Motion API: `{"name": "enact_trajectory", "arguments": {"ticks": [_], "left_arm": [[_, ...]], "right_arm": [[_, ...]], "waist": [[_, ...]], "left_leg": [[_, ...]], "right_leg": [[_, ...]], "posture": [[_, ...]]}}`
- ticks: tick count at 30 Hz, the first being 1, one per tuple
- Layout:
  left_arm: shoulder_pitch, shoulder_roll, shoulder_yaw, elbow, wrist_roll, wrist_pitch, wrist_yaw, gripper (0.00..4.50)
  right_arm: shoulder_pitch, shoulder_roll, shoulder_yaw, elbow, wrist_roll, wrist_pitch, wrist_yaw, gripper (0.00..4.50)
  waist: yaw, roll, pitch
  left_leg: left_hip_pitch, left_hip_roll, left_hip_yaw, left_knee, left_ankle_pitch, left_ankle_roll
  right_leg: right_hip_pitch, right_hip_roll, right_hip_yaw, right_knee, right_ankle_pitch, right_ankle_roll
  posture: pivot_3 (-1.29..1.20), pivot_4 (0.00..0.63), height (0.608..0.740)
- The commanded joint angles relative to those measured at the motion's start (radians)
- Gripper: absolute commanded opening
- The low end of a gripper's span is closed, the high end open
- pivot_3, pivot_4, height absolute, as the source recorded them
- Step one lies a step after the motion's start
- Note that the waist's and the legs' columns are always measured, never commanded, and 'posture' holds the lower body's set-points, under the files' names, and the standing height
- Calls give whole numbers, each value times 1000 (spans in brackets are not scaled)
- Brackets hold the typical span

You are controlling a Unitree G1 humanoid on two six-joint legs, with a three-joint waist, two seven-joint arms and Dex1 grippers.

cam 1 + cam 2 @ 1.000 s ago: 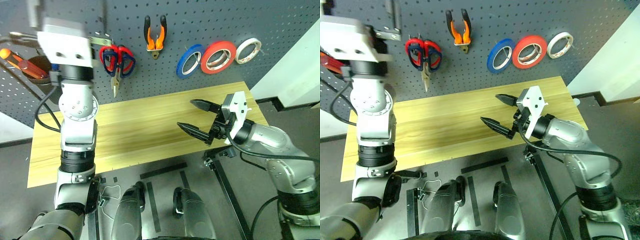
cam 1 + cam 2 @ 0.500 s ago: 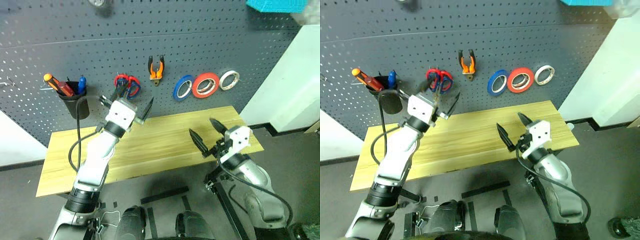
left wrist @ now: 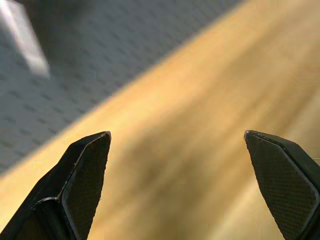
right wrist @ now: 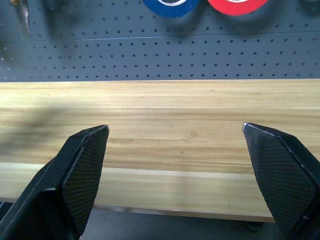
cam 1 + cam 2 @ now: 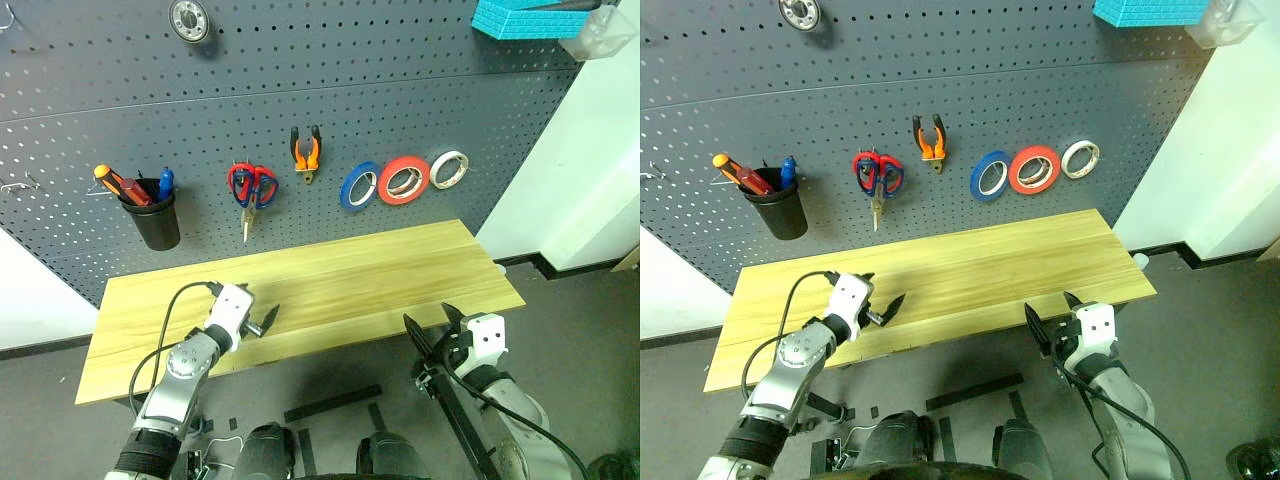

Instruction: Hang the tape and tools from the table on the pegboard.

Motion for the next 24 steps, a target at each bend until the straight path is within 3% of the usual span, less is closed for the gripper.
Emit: {"name": "enact_trajectory", "arguments": {"ticks": [1,12,24], "left_arm": [[4,-14,-13,2,-89,-32,-134,4469],[17,-3,-1,9,-82,-6,-156,4469],[55,-8,-2,6,-81,-17,-153,4469]], "right_arm": [[-58,7,21,36,-32,-15,-2,4500],[-56,-20,54,19,1,80,76,4500],[-93,-19,60,110,-94,93,-1,4500]], "waist": [[1,0,-1],[28,4,-10],[29,6,-19]], "left_leg": [[0,0,0,0,0,0],[0,0,-1,1,1,2],[0,1,-1,5,-1,1]], "right_leg": [[0,0,0,0,0,0],[0,0,0,1,0,-1],[1,0,0,2,-1,-1]], "posture": [[92,0,740],[103,0,740],[107,0,740]]}}
